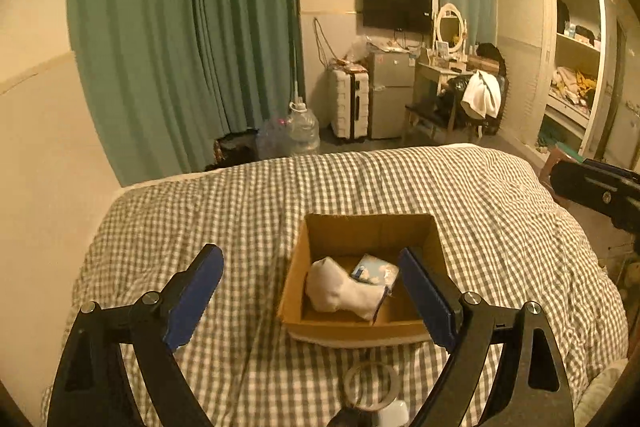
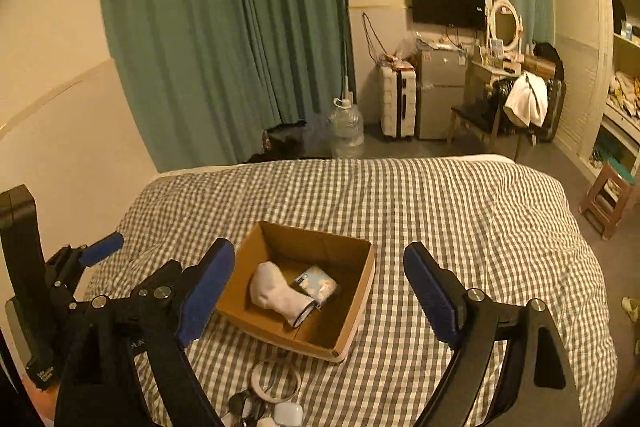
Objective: Organize objects
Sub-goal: 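Grasp the white lotion tube with the left tool while the right tool grasps the hair dryer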
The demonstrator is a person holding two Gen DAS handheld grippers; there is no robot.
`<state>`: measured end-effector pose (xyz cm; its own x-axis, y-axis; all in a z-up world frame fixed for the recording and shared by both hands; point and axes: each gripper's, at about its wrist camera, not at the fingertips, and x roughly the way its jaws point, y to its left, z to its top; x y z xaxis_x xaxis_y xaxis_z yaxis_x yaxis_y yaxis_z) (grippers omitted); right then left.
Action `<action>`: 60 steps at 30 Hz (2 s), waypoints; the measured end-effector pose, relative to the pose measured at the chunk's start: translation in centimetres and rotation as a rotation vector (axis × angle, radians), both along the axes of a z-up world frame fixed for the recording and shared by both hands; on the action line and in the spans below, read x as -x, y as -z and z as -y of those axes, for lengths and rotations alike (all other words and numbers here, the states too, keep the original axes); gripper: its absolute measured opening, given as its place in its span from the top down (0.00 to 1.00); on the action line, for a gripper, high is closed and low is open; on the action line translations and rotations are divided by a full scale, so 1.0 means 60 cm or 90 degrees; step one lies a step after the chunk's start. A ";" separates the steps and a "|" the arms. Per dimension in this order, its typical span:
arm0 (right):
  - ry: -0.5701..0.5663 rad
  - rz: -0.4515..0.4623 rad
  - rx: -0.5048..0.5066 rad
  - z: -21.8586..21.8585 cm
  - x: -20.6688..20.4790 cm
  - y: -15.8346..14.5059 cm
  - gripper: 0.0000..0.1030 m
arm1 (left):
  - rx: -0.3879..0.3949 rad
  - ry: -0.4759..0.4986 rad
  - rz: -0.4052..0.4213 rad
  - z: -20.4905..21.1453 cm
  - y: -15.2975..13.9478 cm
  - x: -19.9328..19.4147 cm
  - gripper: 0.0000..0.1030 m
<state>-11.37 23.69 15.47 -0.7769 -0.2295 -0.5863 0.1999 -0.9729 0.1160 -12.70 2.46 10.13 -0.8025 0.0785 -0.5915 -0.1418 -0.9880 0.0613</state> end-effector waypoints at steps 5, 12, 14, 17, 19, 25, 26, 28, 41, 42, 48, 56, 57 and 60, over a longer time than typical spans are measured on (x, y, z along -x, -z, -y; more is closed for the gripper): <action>-0.029 0.003 -0.025 0.027 -0.060 0.045 0.16 | 0.006 -0.031 0.001 0.036 0.041 -0.061 0.10; -0.056 0.048 -0.114 0.065 -0.108 0.226 0.16 | 0.004 -0.103 0.031 0.080 0.192 -0.109 0.10; -0.073 0.083 -0.105 0.068 -0.113 0.281 0.16 | 0.017 -0.112 0.044 0.083 0.240 -0.120 0.10; -0.096 0.129 -0.089 0.072 -0.125 0.350 0.16 | 0.027 -0.122 0.080 0.082 0.306 -0.128 0.10; -0.106 0.147 -0.085 0.074 -0.132 0.385 0.16 | 0.039 -0.116 0.107 0.076 0.346 -0.140 0.10; -0.137 0.209 -0.084 0.084 -0.149 0.467 0.19 | 0.104 -0.070 0.156 0.040 0.422 -0.179 0.10; -0.146 0.219 -0.086 0.088 -0.153 0.478 0.21 | 0.103 -0.061 0.164 0.036 0.430 -0.186 0.10; -0.164 0.236 -0.083 0.095 -0.164 0.501 0.23 | 0.094 -0.055 0.172 0.033 0.439 -0.195 0.10; -0.197 0.267 -0.123 0.133 -0.180 0.568 0.43 | 0.091 -0.045 0.202 0.020 0.492 -0.205 0.27; -0.196 0.268 -0.126 0.134 -0.178 0.572 0.43 | 0.092 -0.048 0.201 0.020 0.497 -0.203 0.27; -0.201 0.246 -0.167 0.139 -0.183 0.579 0.48 | 0.102 -0.070 0.180 0.014 0.519 -0.200 0.27; -0.132 0.234 -0.074 0.071 -0.164 0.536 0.50 | 0.132 -0.093 0.161 0.006 0.505 -0.226 0.53; -0.120 0.237 -0.068 0.065 -0.160 0.535 0.50 | 0.134 -0.099 0.160 0.004 0.501 -0.230 0.57; -0.093 0.239 -0.058 0.046 -0.157 0.530 0.50 | 0.124 -0.106 0.152 0.003 0.486 -0.241 0.66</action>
<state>-1.96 20.95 -16.30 -0.4678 -0.2553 -0.8462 0.2963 -0.9473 0.1220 1.75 2.29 -19.03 -0.6314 -0.1751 -0.7554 -0.0130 -0.9716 0.2361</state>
